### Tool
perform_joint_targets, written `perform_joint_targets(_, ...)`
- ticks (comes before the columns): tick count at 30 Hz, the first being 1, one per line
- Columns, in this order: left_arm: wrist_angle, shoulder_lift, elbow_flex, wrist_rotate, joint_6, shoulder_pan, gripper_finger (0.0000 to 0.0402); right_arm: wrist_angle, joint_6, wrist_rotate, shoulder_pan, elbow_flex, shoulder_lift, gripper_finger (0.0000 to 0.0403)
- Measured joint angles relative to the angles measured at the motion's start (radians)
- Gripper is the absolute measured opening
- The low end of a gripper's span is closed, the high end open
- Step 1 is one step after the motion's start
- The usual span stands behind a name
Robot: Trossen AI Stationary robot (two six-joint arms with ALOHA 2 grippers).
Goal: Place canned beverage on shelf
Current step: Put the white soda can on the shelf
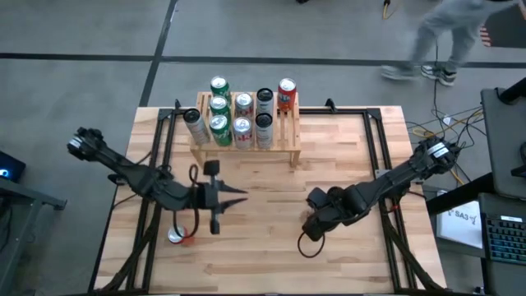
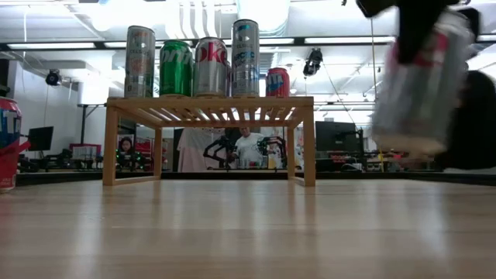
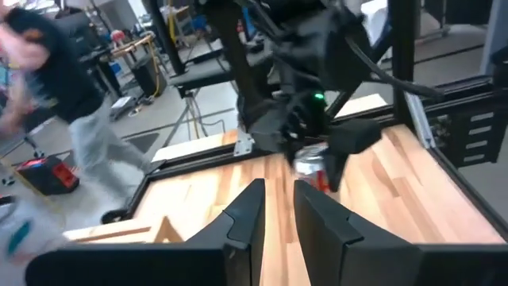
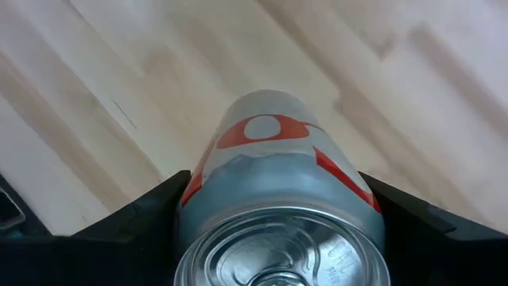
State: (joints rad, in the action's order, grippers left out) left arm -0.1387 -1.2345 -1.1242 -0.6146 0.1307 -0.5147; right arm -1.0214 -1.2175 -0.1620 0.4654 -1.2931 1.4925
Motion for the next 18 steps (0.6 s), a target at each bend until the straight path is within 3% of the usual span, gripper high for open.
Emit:
perform_joint_targets(6, 0.226, -0.020, 0.129, 0.030, 0.061, -0.002, 0.0051, 0.002, 0.135, -0.102, -0.018, -0.091, 0.000, 0.0288)
perform_joint_targets(15, 0.601, -0.012, 0.389, 0.029, 0.135, 0.014, 0.0051, 0.061, 0.329, -0.180, -0.070, -0.184, -0.001, 0.0288)
perform_joint_targets(18, 0.659, -0.013, 0.450, 0.021, 0.137, 0.027, 0.0053, 0.123, 0.402, -0.182, -0.103, -0.192, -0.001, 0.0288)
